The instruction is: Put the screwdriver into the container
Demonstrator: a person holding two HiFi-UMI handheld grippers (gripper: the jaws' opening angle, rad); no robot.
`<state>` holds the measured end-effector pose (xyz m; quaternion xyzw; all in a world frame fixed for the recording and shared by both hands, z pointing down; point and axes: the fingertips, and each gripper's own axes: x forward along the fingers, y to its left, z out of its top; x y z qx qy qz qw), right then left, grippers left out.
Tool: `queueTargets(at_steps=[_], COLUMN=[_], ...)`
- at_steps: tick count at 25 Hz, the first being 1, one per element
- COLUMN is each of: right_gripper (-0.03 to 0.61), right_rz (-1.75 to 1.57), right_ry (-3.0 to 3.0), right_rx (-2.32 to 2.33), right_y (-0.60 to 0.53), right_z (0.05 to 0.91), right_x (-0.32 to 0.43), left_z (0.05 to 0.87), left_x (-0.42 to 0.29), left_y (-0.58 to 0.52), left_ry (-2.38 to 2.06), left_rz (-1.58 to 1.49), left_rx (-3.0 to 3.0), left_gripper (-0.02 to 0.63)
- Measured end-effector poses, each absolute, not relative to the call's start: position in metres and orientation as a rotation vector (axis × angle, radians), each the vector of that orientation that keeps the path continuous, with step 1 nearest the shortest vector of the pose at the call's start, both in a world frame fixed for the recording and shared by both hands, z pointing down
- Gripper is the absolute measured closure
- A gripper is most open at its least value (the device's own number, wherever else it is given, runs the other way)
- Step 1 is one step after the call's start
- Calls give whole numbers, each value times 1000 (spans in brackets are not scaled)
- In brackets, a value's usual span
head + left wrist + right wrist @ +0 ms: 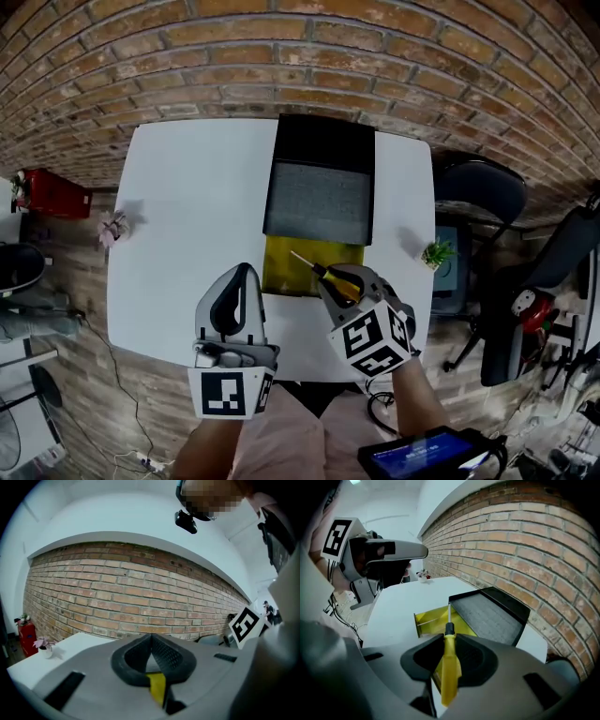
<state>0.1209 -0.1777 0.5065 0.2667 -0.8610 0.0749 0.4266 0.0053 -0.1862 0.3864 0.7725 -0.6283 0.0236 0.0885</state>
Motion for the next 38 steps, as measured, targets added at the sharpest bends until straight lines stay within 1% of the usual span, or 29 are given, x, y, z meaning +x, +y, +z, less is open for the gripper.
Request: queueTargets(at_steps=[9,22,24,25,27,32,38], right_gripper=[492,489,484,469,455,456,456], right_rz=[222,215,227,233,236,227,251], right_ry=[-2097,-2039,-2041,-2042,-2046,-2092,-2214], right_rx=[589,532,541,545,554,614,762], right_y=[-182,-194,-195,-196,-196,-200,-200], right_z=[542,565,565,565,563,545,495], right_x=[113,93,91,90,89,88,92], left_z=[418,428,427,426,424,411,377], left_x=[-4,-25,-27,-28,-29,-25,-15], left_y=[-198,-210,-211,-211,-209,-204,-189], left_ry=[-1848,-1848,-1849,-1850,-1851,-1854,-1878], left_rz=[118,136,143,145,146,124,92], left_rx=[2236,2183,2195,2200,2205,2239,2300], left_gripper=[601,601,601,601,601,601,601])
